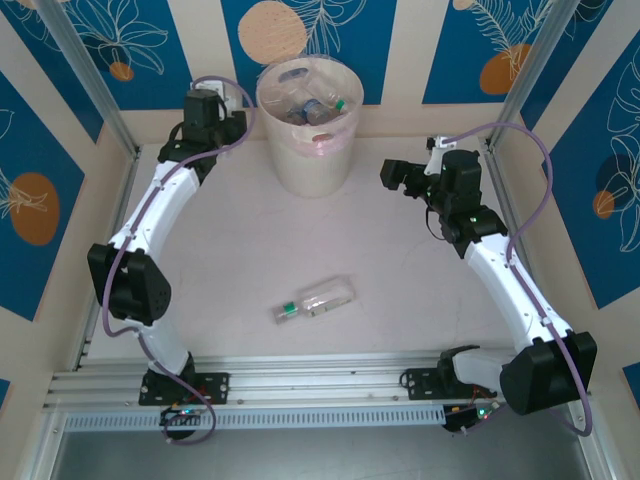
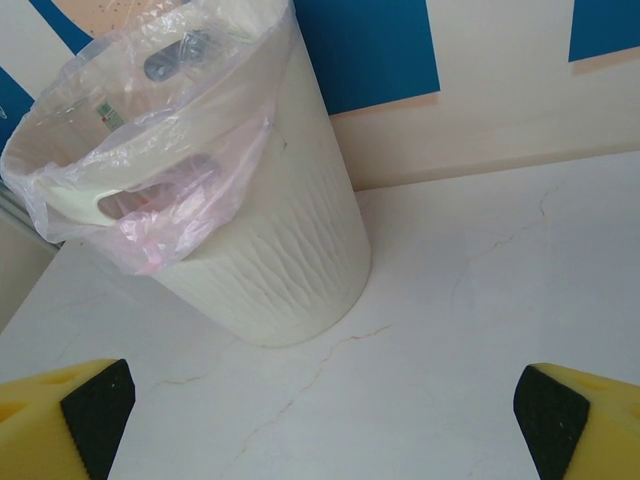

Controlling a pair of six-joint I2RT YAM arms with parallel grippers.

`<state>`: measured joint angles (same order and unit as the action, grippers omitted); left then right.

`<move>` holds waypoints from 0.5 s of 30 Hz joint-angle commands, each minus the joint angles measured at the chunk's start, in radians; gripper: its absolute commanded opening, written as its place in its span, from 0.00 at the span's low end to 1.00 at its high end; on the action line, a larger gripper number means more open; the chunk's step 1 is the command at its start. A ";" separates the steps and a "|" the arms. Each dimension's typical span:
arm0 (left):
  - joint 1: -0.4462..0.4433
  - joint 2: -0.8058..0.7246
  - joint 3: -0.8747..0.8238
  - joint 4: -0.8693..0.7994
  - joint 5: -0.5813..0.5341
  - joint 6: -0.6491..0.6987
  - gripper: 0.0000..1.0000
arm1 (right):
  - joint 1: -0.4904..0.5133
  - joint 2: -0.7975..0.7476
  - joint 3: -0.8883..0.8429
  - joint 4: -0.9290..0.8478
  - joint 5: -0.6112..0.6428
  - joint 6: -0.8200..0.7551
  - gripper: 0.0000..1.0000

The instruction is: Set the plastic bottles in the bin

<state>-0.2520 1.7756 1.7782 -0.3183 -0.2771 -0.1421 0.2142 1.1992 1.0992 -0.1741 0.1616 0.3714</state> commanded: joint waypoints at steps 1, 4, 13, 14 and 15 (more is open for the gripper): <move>-0.027 0.018 0.088 0.061 0.049 -0.034 0.59 | -0.008 -0.024 -0.014 0.006 0.008 0.018 1.00; -0.064 0.045 0.167 0.075 0.037 0.001 0.59 | -0.010 -0.023 -0.016 0.003 0.009 0.019 1.00; -0.139 0.259 0.545 -0.017 0.126 -0.047 0.58 | -0.017 -0.009 -0.022 0.012 0.006 0.032 1.00; -0.150 0.285 0.574 -0.014 0.114 -0.057 0.57 | -0.017 -0.005 -0.021 0.010 0.003 0.036 1.00; -0.158 0.314 0.612 -0.018 0.106 -0.070 0.57 | -0.016 0.000 -0.021 0.013 -0.003 0.040 1.00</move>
<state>-0.3851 2.0209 2.3081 -0.3138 -0.1764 -0.1699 0.2039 1.1992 1.0840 -0.1741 0.1612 0.3832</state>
